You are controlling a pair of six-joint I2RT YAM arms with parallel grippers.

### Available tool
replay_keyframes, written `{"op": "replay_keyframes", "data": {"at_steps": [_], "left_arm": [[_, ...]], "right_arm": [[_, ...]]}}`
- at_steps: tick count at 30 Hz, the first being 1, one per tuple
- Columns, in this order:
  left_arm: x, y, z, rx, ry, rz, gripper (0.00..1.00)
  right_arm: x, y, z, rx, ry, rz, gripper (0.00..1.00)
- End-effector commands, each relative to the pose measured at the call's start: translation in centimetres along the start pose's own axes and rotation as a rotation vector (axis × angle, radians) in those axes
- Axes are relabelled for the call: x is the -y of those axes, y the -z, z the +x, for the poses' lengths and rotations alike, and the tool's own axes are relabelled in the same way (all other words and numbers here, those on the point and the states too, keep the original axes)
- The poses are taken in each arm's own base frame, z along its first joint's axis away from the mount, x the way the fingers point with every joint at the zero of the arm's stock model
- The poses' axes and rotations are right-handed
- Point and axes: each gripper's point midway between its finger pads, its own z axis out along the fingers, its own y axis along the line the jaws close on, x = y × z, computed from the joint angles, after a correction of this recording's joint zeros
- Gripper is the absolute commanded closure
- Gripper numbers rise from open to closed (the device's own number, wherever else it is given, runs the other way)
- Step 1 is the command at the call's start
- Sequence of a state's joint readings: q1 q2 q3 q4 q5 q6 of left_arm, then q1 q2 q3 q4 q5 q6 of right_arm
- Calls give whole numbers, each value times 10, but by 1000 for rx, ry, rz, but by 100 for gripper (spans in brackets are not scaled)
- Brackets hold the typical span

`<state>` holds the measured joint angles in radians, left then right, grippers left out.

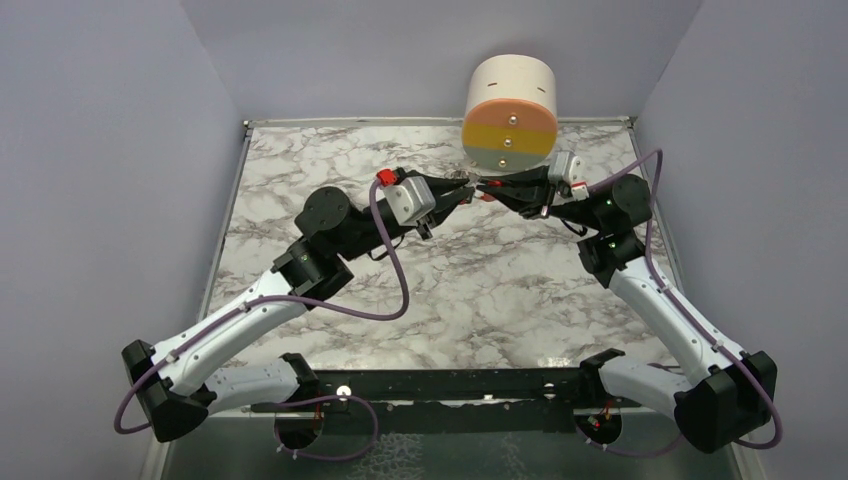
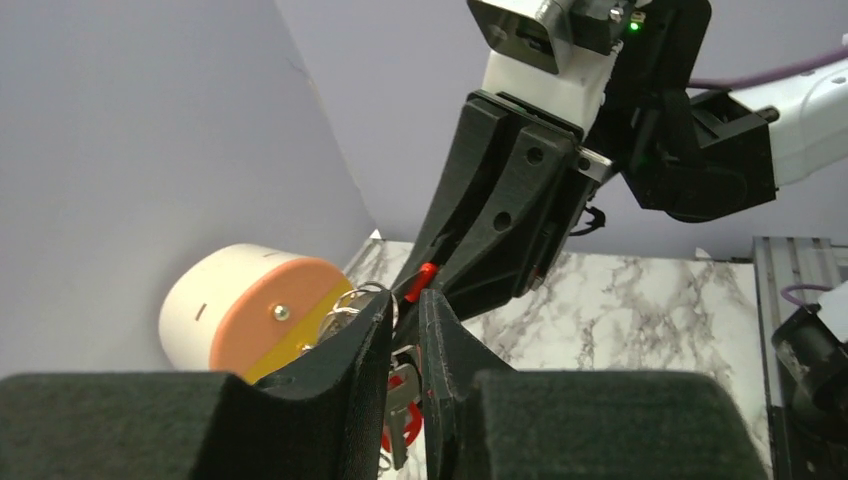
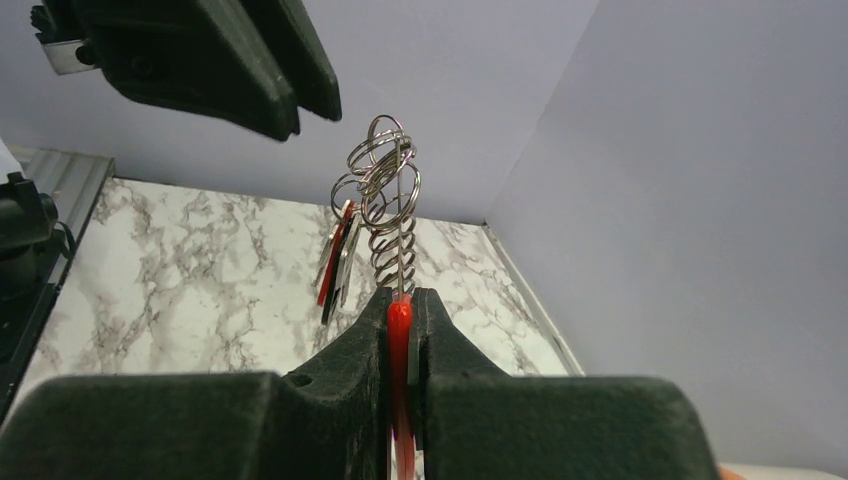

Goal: Remove the keys from the keyring

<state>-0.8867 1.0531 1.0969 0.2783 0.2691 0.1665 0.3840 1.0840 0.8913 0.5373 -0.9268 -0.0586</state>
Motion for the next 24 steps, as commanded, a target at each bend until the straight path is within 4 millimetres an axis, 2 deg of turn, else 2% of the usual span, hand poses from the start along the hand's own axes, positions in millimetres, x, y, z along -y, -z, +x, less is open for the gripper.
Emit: {"op": "replay_keyframes", "data": {"at_steps": [1,3,6,8,12,15,20,24], "left_arm": [[15,-1,-8,-10,32,63,80],[15,2,-9,-7,37,50,80],[16,3,-8,-8,46,31,90],[12,4,-2,-25,46,-5,92],[-6,10,14,-68,17,-130,89],[-17,14,19,-75,-1,-203,86],[-24,12,26,-90,-16,-243,85],[-25,12,24,-71,-18,-253,85]], "right_arm": [[10,2,-11,11,51,53,98],[11,2,-10,9,51,59,98],[13,3,-7,12,53,74,98],[14,4,-7,18,61,91,98],[15,7,-6,20,84,111,98],[14,8,-7,19,90,112,98],[11,8,-9,23,94,96,98],[10,9,-8,20,95,94,98]]}}
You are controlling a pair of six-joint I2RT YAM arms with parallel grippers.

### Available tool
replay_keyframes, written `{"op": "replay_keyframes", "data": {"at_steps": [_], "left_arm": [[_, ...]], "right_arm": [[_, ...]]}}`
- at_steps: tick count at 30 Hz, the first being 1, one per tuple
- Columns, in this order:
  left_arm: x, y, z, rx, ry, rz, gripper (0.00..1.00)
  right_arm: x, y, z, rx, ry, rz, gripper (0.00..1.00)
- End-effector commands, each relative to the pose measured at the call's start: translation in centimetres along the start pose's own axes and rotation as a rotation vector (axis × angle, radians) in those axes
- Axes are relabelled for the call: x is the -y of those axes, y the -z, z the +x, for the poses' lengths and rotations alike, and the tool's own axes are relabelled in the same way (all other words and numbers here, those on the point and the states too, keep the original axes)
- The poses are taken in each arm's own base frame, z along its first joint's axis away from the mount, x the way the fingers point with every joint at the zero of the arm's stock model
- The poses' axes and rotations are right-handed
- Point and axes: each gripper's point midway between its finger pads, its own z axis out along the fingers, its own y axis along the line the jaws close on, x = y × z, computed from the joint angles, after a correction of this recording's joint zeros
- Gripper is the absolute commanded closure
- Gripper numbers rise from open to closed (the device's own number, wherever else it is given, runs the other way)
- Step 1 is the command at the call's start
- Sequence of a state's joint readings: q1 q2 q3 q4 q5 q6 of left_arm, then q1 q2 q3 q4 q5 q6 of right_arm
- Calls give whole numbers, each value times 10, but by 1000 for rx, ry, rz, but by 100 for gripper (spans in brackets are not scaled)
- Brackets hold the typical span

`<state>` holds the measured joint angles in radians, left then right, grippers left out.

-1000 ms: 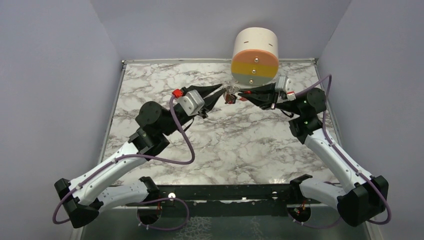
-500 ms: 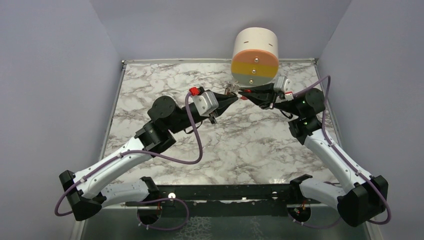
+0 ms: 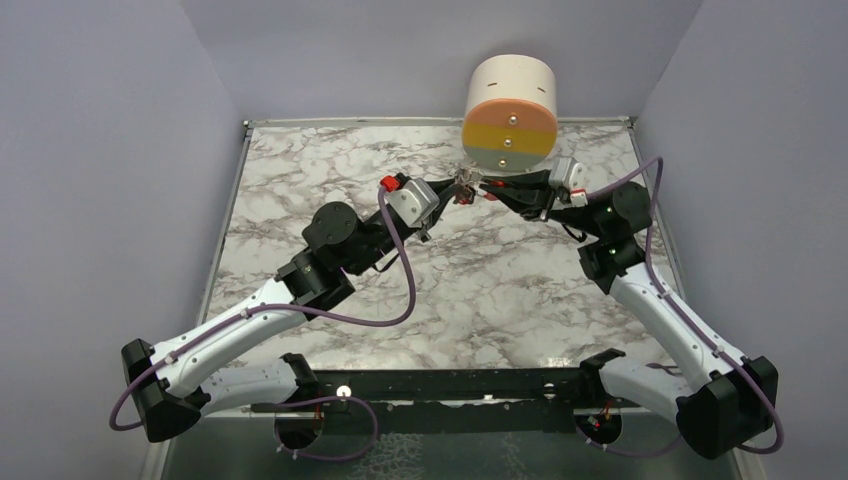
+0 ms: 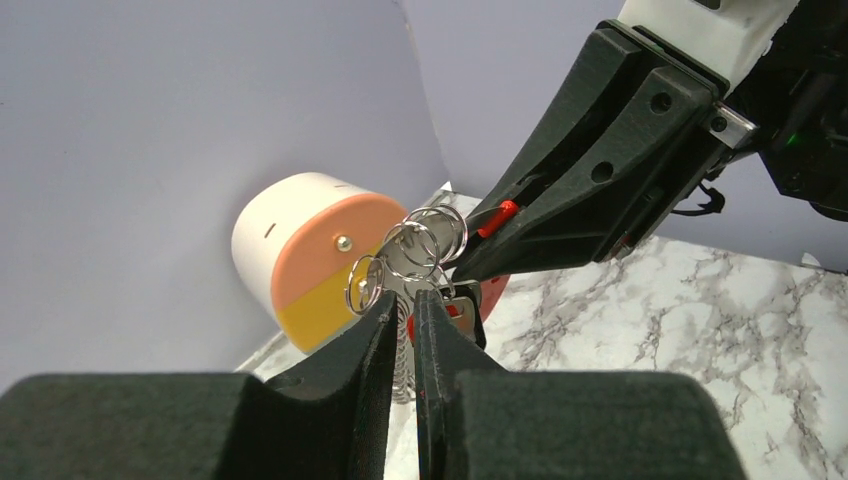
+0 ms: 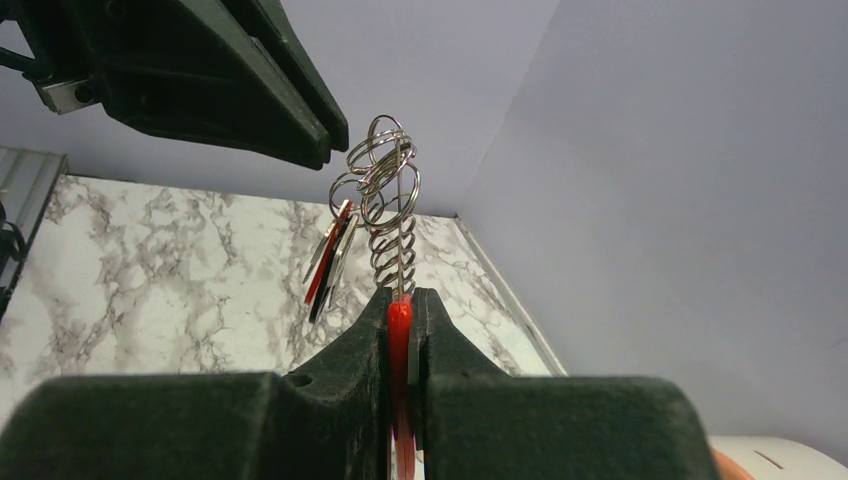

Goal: Remove the keys from the keyring

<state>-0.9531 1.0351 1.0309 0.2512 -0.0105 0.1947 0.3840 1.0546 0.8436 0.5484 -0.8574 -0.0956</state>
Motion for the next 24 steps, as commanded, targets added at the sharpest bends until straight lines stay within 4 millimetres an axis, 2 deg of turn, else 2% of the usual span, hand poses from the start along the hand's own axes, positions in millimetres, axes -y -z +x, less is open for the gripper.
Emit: {"op": "replay_keyframes", "data": {"at_steps": [1,5,10,14,24], "left_arm": [[-9,1,-13,56,-7,-56,85],[-5,3,-23,93,4,-27,84],[2,0,-27,103,10,10,74],[6,-2,-31,116,19,36,70],[15,-10,-30,117,18,79,68]], "right_arm": [[5,2,-14,33,63,27,98],[6,2,-11,27,66,27,98],[6,2,-10,19,77,26,98],[6,3,-7,12,85,31,98],[3,4,-6,9,104,31,98]]}}
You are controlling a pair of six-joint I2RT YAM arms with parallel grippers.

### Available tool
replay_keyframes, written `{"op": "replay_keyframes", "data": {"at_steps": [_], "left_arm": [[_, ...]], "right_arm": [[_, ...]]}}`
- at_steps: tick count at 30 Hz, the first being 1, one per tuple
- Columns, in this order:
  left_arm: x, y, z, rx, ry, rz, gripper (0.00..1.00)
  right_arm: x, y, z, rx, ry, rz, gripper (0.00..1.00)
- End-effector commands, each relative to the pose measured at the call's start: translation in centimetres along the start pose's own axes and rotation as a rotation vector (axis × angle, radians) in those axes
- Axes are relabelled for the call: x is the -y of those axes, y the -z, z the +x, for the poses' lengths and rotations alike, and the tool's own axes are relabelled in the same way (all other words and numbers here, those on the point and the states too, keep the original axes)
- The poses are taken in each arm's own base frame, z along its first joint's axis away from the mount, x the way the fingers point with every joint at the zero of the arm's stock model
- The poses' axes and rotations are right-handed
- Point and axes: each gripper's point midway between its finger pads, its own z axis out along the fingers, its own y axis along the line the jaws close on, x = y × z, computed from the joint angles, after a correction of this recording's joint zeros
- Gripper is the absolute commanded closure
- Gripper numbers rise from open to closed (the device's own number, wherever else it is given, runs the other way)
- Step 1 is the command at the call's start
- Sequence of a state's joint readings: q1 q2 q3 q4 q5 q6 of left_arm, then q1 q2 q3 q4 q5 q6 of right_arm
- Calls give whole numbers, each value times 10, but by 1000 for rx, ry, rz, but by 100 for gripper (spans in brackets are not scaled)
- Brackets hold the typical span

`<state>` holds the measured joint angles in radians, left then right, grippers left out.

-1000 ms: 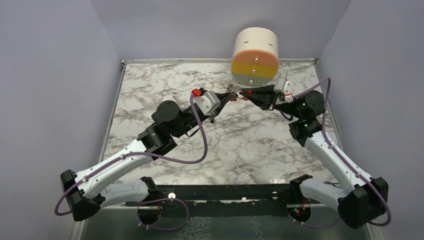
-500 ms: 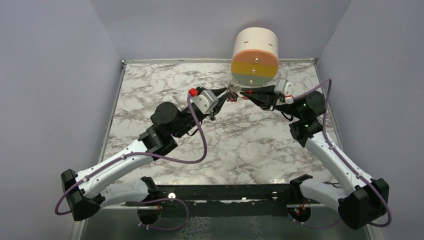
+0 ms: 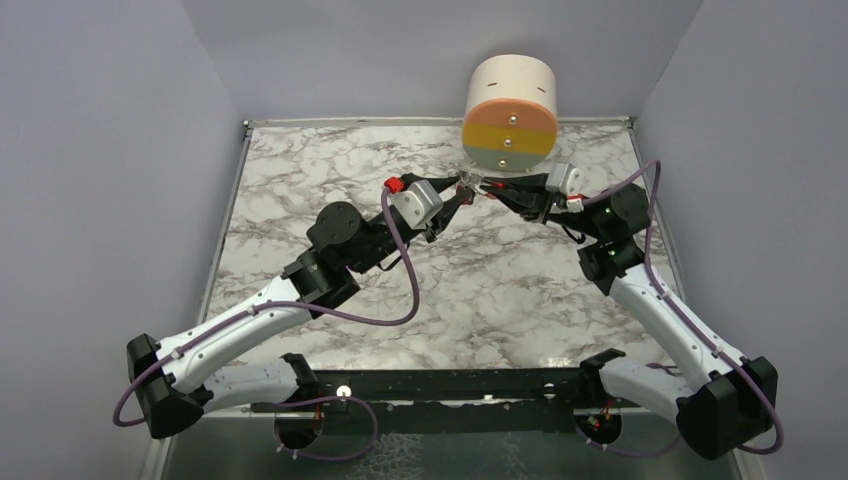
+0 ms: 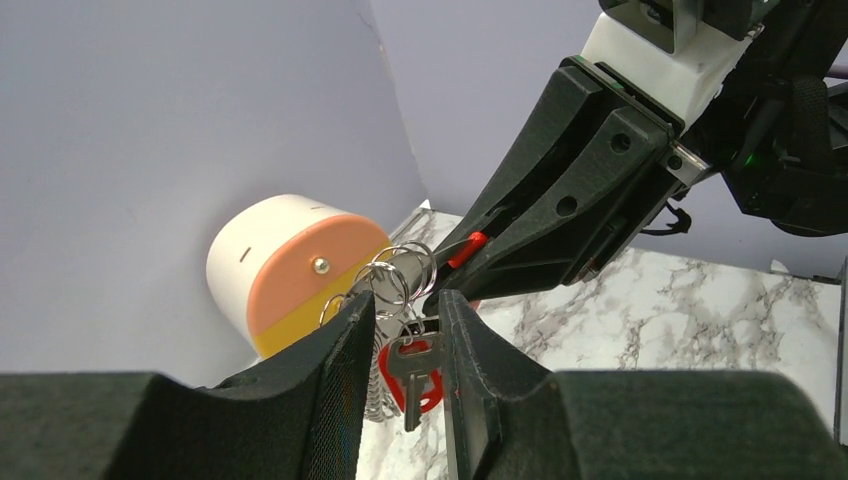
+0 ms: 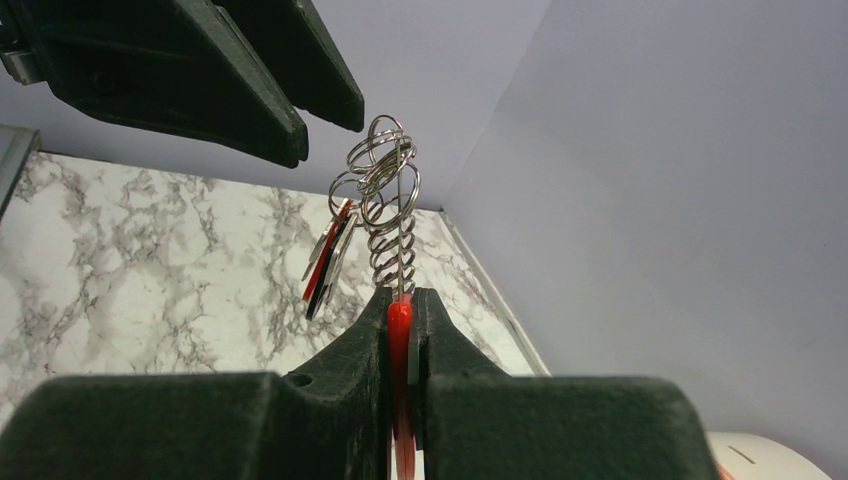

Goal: Remove the keys from the keyring

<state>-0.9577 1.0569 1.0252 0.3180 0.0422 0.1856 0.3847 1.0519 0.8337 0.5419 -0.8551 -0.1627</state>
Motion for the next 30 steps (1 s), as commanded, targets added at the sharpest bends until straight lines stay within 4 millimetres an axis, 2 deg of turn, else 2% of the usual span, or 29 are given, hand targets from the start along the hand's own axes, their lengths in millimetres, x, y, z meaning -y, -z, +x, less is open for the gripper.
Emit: {"op": "replay_keyframes", "data": {"at_steps": [1,6,15,30], "left_arm": [[4,-5,-22,63,5,32,68],[5,-6,-18,57,7,32,70],[7,-9,-11,48,24,34,82],[3,-12,-8,51,19,7,83]], "right_arm": [[3,3,-10,18,50,31,98],[2,4,-10,16,57,29,98],[0,3,-10,18,59,25,98],[-5,0,-12,22,63,9,98]]}}
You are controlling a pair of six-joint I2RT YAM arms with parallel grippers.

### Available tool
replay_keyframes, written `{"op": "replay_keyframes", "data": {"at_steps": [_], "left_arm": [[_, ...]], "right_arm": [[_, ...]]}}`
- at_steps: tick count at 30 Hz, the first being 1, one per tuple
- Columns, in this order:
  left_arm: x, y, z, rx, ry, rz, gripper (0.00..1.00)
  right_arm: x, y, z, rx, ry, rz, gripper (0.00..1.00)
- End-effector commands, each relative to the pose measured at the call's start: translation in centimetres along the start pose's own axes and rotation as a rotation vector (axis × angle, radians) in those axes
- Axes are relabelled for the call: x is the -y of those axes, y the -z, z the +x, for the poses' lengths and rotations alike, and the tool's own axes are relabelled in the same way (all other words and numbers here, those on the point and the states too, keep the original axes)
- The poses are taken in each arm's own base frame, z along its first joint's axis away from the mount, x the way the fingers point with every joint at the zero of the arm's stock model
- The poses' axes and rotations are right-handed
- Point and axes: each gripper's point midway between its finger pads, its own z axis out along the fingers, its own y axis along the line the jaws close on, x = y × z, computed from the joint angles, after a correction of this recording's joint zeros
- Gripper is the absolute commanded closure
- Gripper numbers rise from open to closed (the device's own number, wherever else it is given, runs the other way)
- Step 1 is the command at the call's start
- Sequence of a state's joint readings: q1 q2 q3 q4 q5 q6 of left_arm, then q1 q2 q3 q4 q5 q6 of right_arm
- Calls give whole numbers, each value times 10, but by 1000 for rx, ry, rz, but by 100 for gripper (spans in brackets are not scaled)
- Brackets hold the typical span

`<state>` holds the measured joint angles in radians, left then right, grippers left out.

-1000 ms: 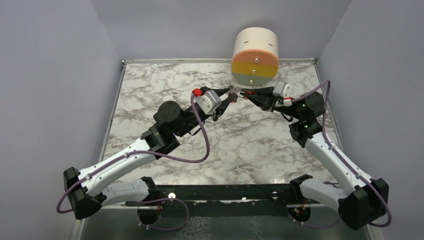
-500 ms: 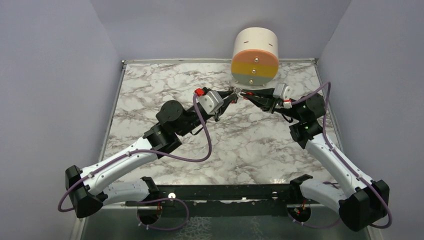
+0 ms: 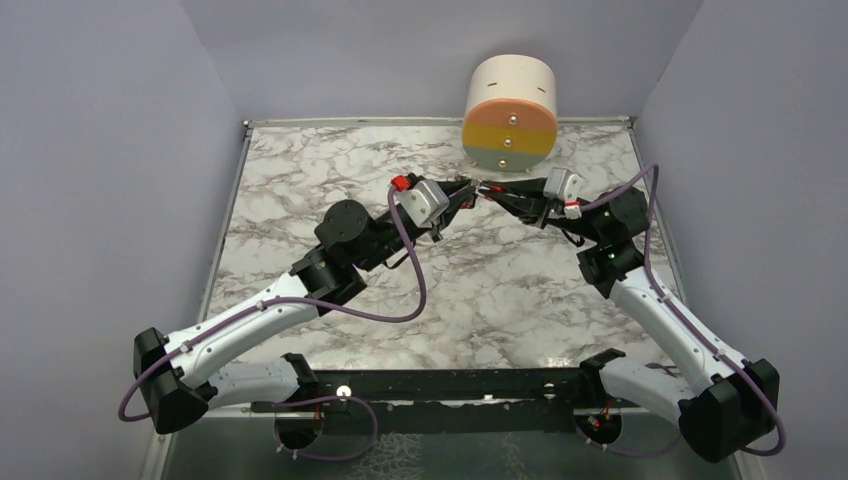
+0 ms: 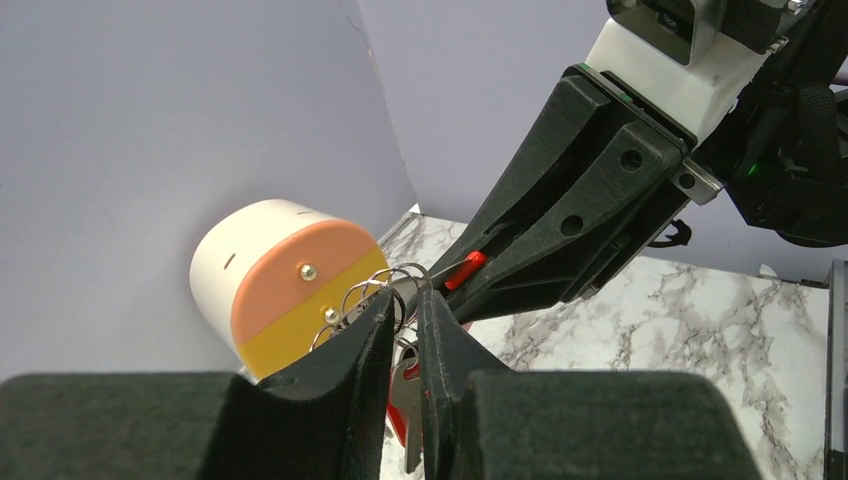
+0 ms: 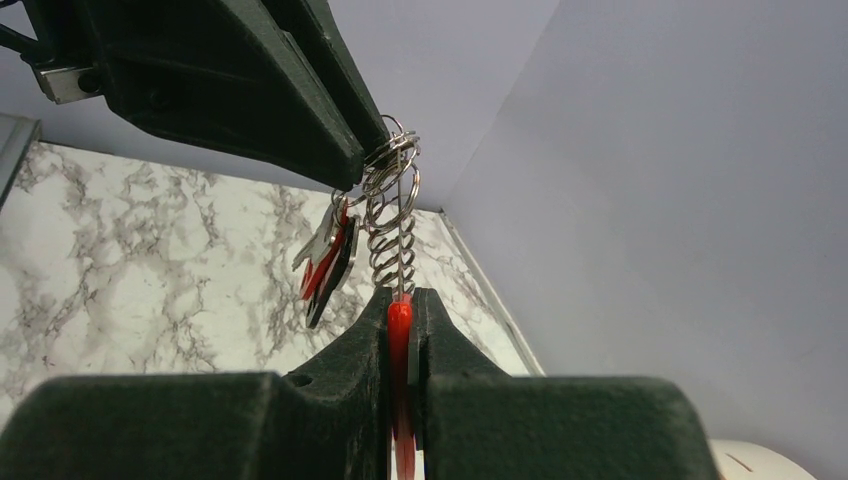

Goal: Remove the keys from the keyring

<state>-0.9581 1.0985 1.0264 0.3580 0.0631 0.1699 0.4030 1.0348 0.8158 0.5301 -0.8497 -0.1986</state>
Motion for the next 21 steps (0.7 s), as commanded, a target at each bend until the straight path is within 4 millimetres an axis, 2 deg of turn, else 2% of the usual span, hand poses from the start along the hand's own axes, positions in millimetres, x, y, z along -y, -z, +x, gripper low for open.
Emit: {"op": "replay_keyframes", "data": {"at_steps": [1,12,15,21], "left_arm": [[-3,-1,-14,46,1,-19,84],[-10,-1,-8,30,-16,-57,100],[-13,1,-7,32,-22,-75,100],[-22,12,-22,81,-34,-120,100]], "right_arm": [[3,0,-13,23,42,22,98],[-1,-1,-17,29,51,9,98],[-1,-2,-17,30,54,5,98],[-1,-3,-16,25,56,5,98]]}}
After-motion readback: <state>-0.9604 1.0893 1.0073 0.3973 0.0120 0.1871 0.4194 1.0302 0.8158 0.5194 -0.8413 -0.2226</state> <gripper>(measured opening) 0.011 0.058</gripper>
